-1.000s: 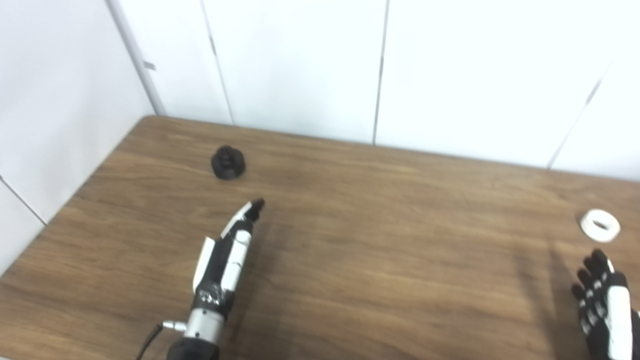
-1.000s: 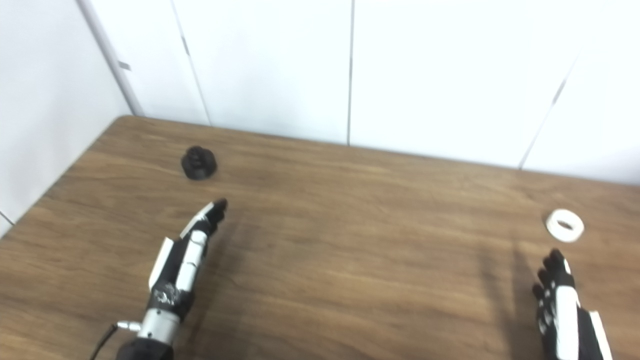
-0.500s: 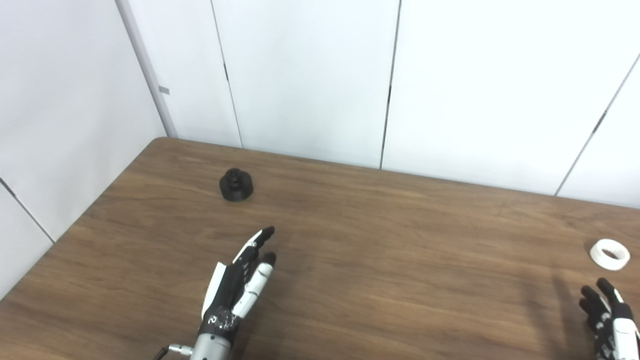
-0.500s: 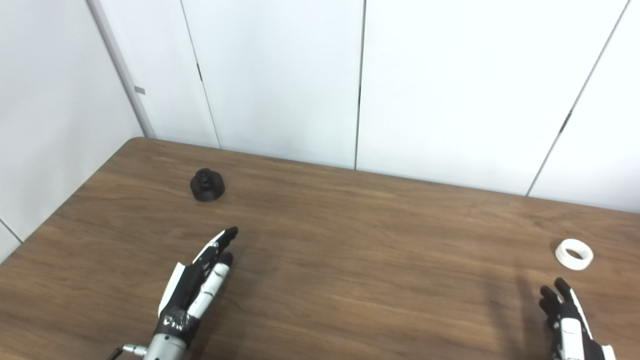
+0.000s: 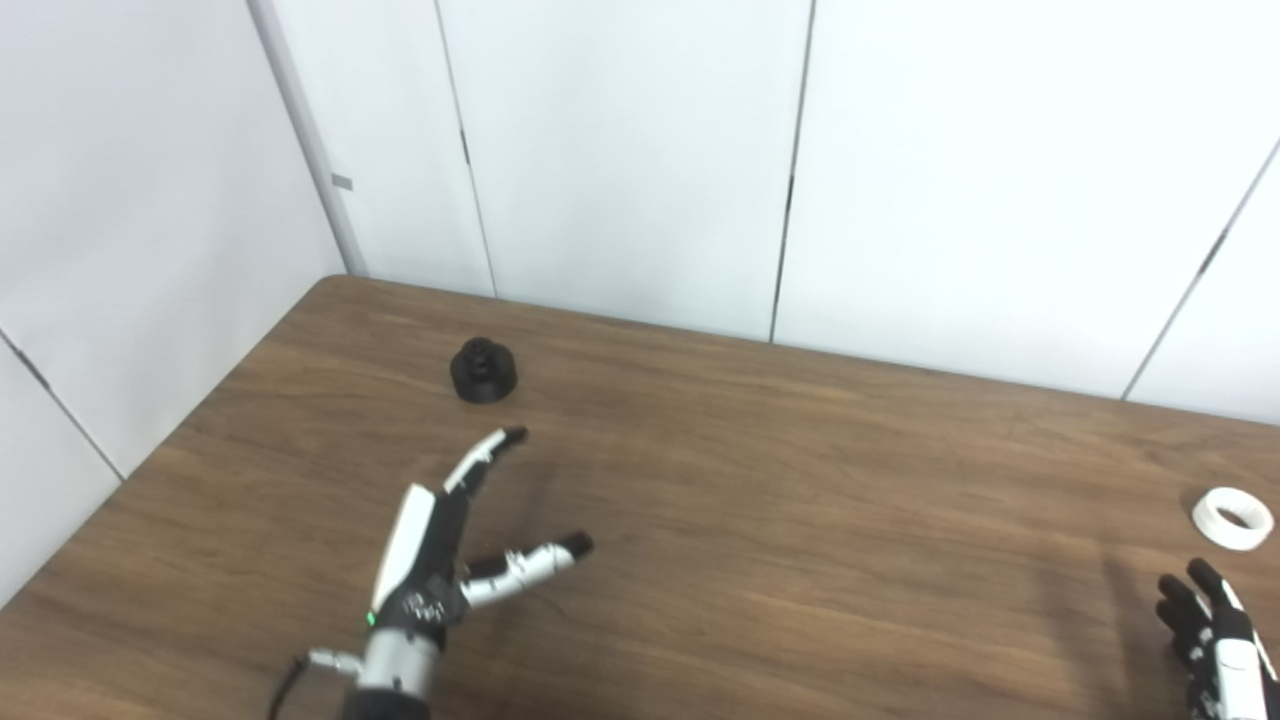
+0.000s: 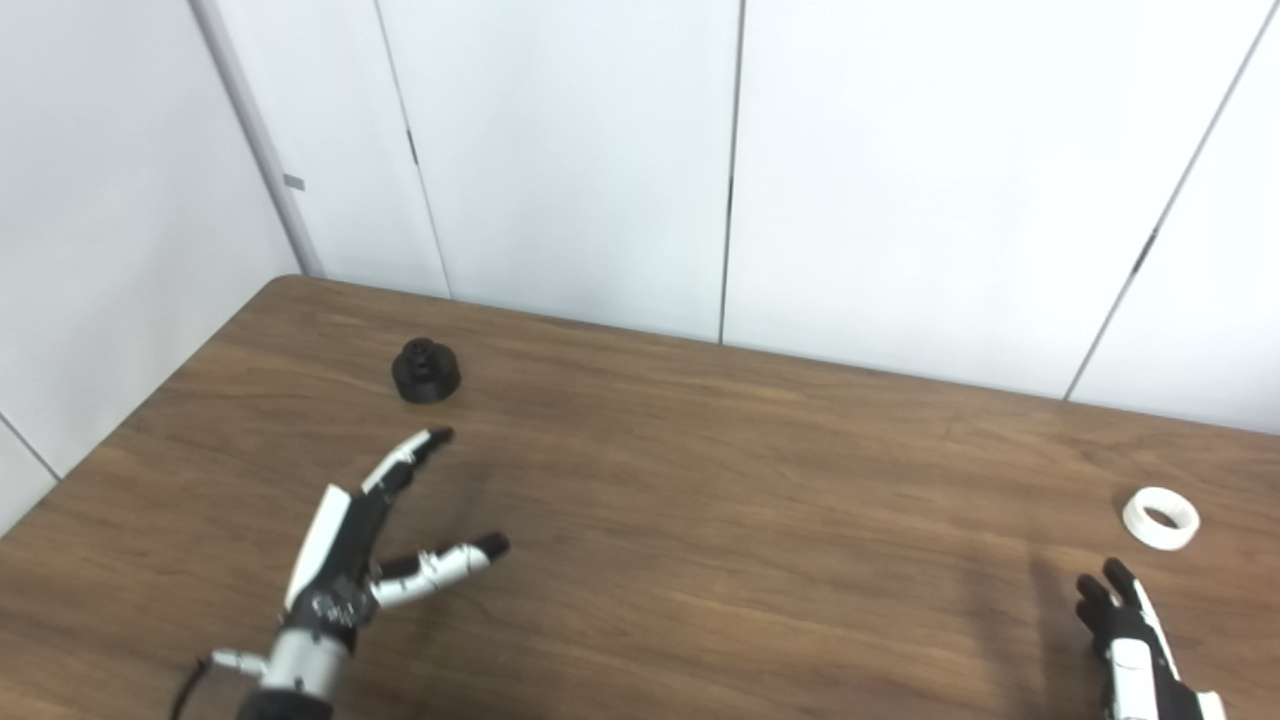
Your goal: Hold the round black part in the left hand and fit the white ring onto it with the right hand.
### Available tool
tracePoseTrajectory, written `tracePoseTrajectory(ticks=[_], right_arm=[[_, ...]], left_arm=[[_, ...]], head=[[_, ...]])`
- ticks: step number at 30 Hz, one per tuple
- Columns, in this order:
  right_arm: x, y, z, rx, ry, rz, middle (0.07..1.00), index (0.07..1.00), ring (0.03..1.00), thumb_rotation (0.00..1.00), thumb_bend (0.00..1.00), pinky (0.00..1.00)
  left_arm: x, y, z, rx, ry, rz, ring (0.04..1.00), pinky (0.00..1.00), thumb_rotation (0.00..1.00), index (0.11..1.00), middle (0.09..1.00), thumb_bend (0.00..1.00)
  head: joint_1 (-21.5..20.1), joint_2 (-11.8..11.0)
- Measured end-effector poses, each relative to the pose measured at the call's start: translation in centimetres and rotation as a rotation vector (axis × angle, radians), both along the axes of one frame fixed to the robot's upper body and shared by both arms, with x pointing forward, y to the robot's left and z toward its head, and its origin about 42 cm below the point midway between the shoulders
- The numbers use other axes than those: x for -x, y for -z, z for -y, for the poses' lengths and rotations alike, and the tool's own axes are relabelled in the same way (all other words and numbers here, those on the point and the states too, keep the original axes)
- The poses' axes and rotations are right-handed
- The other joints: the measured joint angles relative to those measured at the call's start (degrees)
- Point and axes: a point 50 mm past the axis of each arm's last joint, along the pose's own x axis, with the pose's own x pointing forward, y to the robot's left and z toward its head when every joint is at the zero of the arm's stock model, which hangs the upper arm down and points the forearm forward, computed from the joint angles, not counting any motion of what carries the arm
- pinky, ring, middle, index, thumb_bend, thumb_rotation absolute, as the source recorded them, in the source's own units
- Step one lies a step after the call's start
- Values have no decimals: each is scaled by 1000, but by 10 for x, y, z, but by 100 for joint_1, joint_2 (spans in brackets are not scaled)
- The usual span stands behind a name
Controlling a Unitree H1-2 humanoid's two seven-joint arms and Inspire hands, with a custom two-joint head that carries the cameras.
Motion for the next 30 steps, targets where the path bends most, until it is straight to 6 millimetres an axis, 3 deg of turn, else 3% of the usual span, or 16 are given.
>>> tracePoseTrajectory(ticks=[4,7,14,20,30], right_arm=[[-1,0,-3,-10,0,3,921,950,944,999,486,1000],[-1,0,-3,-13,1,3,922,947,938,998,482,1000],[-1,-1,-4,-5,3,5,925,950,941,1000,463,1000],[0,-3,-6,-4,3,12,935,958,949,1000,428,1000],[1,-8,-10,0,-6,27,957,983,968,1000,385,1000]], left_arm=[[-22,-24,-25,-122,-60,29,971,981,345,889,936,987],[-36,-30,-39,-159,-85,15,988,990,319,884,947,981],[-56,-11,-66,-185,-144,-90,1000,1000,339,879,948,1000],[-78,-6,-85,-210,-200,-123,1000,1000,345,855,945,1000],[-124,8,-91,-273,-233,-208,1000,1000,382,850,948,1000]], head=[[0,0],[-18,9],[-62,35],[-70,53],[-123,97]])
